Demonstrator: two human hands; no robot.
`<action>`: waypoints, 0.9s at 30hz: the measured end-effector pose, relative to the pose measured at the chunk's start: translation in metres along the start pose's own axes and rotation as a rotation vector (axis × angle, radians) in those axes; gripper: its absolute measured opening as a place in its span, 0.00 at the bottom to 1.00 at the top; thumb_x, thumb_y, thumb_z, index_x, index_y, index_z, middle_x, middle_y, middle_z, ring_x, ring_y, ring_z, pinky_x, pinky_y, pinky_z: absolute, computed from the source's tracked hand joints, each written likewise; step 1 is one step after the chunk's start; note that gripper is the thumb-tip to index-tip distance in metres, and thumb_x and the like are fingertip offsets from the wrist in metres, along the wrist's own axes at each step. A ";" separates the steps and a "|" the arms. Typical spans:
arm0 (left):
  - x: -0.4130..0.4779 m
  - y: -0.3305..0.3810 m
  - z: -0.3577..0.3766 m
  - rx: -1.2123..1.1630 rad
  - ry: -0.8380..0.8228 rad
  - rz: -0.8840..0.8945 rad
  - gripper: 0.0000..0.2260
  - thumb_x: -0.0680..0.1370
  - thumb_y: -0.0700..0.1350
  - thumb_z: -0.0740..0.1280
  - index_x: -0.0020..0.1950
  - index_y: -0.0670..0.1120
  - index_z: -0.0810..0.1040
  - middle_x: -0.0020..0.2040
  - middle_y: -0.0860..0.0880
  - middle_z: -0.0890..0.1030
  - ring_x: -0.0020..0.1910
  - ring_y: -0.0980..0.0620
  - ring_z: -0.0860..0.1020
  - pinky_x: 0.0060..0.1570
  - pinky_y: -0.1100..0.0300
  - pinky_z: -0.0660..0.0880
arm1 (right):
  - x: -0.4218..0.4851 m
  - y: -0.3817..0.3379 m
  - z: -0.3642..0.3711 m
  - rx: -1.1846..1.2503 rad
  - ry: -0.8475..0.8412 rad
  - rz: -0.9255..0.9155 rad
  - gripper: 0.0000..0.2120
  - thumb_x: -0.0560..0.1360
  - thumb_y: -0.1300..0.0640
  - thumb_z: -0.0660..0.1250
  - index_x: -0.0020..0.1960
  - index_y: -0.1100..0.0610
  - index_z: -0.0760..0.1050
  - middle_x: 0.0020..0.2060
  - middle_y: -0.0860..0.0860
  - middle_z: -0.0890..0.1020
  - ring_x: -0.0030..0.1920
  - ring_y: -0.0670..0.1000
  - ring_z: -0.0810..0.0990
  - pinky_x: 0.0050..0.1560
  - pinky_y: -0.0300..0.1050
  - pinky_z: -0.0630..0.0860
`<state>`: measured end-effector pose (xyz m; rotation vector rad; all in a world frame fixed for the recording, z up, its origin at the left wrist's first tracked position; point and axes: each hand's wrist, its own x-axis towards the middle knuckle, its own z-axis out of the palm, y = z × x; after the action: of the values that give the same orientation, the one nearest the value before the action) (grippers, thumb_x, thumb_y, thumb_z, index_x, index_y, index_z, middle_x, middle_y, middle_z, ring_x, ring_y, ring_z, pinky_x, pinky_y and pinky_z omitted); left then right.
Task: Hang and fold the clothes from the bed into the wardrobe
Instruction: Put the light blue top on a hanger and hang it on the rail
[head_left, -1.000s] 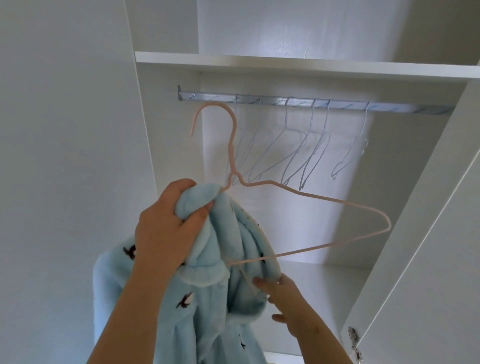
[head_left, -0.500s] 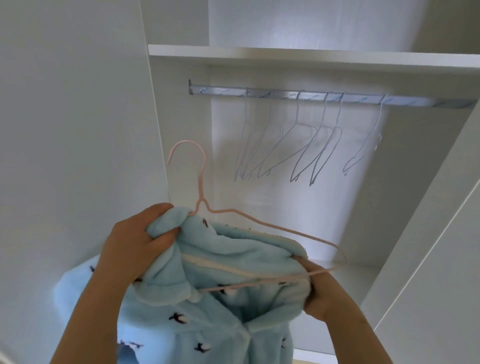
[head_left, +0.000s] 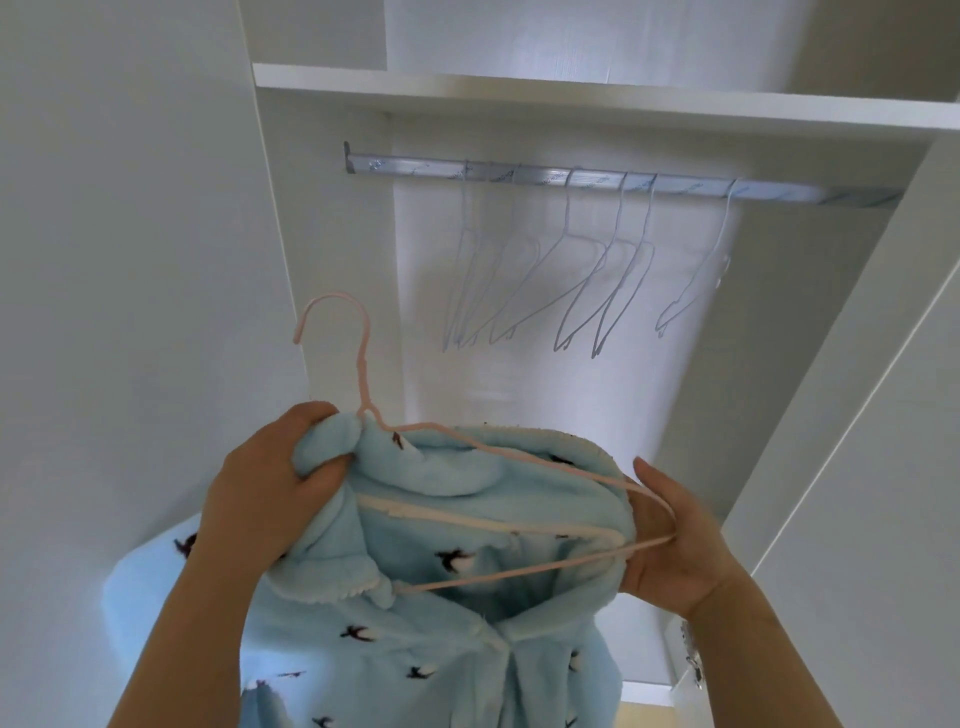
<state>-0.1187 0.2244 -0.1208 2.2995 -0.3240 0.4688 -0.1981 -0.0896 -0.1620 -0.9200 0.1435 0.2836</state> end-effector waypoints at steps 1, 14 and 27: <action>0.000 0.004 0.001 -0.017 0.001 0.010 0.14 0.72 0.52 0.69 0.55 0.56 0.72 0.45 0.54 0.77 0.44 0.51 0.73 0.45 0.57 0.67 | -0.001 0.000 0.001 -0.025 0.038 -0.008 0.29 0.59 0.42 0.76 0.55 0.57 0.82 0.48 0.58 0.83 0.44 0.58 0.82 0.47 0.54 0.77; -0.008 0.024 0.016 -0.251 0.057 0.055 0.09 0.74 0.47 0.69 0.40 0.61 0.74 0.39 0.60 0.79 0.41 0.66 0.76 0.39 0.72 0.68 | -0.003 -0.005 -0.003 -0.531 0.705 -0.242 0.11 0.67 0.64 0.72 0.48 0.55 0.76 0.39 0.55 0.82 0.38 0.54 0.81 0.35 0.45 0.77; -0.029 0.067 0.080 0.121 -0.046 0.253 0.08 0.75 0.53 0.65 0.50 0.52 0.77 0.48 0.56 0.75 0.39 0.53 0.76 0.34 0.65 0.64 | -0.002 -0.007 0.021 -0.724 1.000 -0.629 0.06 0.74 0.57 0.65 0.41 0.54 0.69 0.35 0.48 0.75 0.38 0.51 0.74 0.34 0.40 0.68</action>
<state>-0.1510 0.1229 -0.1430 2.4006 -0.6296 0.5752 -0.1983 -0.0770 -0.1432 -1.7063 0.6820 -0.7894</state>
